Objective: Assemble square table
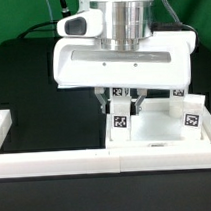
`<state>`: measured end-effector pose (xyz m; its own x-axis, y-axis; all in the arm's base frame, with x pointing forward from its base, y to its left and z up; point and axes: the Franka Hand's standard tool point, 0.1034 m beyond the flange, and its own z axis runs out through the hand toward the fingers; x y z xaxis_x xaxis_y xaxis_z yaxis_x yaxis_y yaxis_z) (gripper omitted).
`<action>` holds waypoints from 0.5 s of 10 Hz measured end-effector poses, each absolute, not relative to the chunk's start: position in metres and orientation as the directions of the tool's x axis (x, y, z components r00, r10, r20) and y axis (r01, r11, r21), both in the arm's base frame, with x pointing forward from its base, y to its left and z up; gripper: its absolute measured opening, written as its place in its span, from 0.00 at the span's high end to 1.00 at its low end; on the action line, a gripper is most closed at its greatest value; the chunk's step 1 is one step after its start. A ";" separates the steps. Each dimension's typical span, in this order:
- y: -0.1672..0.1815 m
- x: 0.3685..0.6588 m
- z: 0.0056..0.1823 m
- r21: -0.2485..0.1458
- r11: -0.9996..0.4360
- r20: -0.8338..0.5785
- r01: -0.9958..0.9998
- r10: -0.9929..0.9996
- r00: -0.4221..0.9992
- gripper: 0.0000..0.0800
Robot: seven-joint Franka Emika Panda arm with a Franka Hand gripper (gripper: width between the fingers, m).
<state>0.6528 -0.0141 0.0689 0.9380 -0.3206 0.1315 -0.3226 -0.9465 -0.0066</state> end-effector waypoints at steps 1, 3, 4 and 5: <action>-0.016 0.653 0.069 -0.015 -0.921 0.131 -0.389 -0.387 0.913 0.64; -0.017 0.652 0.069 -0.025 -0.863 0.128 -0.505 -0.504 0.854 0.64; -0.018 0.651 0.069 -0.026 -0.843 0.126 -0.538 -0.537 0.834 0.64; -0.018 0.651 0.069 -0.027 -0.838 0.125 -0.545 -0.543 0.830 0.63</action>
Offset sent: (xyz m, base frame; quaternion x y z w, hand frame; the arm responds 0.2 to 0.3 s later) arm -0.0043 0.0027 -0.0008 -0.0028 0.0000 0.2251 0.9743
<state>0.6505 -0.0180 0.0686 0.8300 -0.5435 0.1253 -0.5447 -0.8382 -0.0271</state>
